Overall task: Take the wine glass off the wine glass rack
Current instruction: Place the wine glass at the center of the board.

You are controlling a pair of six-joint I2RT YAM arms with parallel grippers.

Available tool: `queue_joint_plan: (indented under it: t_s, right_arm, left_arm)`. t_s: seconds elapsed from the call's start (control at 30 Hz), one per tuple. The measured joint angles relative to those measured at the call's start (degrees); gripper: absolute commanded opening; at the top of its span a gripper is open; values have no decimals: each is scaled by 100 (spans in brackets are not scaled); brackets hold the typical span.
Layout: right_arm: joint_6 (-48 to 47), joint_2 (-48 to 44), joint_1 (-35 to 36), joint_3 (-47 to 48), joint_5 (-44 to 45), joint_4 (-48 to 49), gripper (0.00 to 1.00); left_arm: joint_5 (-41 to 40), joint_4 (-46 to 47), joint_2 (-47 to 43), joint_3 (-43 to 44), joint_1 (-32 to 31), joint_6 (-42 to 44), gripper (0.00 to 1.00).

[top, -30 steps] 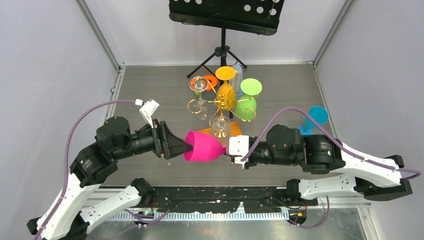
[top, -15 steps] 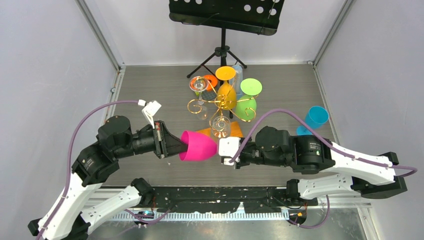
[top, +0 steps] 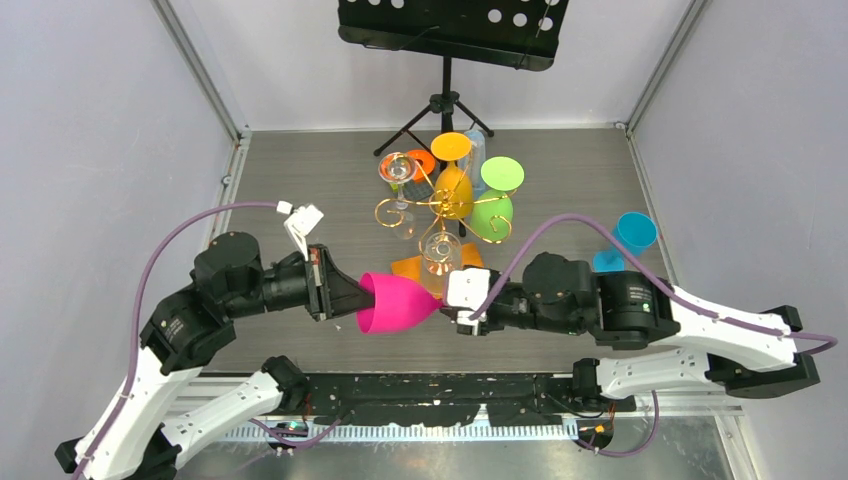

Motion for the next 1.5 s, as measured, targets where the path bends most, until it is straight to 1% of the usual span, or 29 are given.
queue_joint_plan:
  t_s: [0.3, 0.4, 0.53, 0.73, 0.8, 0.83, 0.9, 1.17, 1.27, 1.33, 1.5]
  right_arm:
    - [280, -846, 0, 0, 85, 50, 58]
    - [402, -1025, 0, 0, 205, 48, 61]
    - [588, -1075, 0, 9, 474, 37, 64]
    - [872, -879, 2, 68, 1040, -79, 67]
    - [973, -839, 2, 87, 1287, -129, 72]
    - [1014, -820, 2, 90, 1425, -138, 76]
    - [1104, -820, 0, 87, 1661, -160, 79]
    - [1631, -997, -35, 87, 2813, -168, 79]
    - [1873, -1102, -188, 87, 3189, -186, 77]
    - [2031, -1189, -433, 81, 3254, -208, 75]
    - [2417, -1322, -1637, 74, 2859, -452, 75]
  left_arm:
    - [13, -573, -33, 85, -2, 208, 0]
    - [-42, -962, -39, 197, -2, 326, 0]
    - [-361, -1628, -28, 544, -2, 560, 0]
    - [-1366, -2549, 103, 986, -2, 848, 0]
    - [-1727, -2776, 234, 1043, -2, 909, 0]
    - [-1939, -2883, 319, 1058, -2, 955, 0]
    - [-2387, -3056, 505, 1071, -2, 1005, 0]
    - [-3954, -3375, 1202, 1180, 4, 1176, 0]
    - [-4288, -3386, 1394, 1200, 195, 1333, 0]
    - [-4299, -3333, 1550, 1200, 507, 1495, 0]
    - [-4227, -3130, 1674, 1200, 1320, 1873, 0]
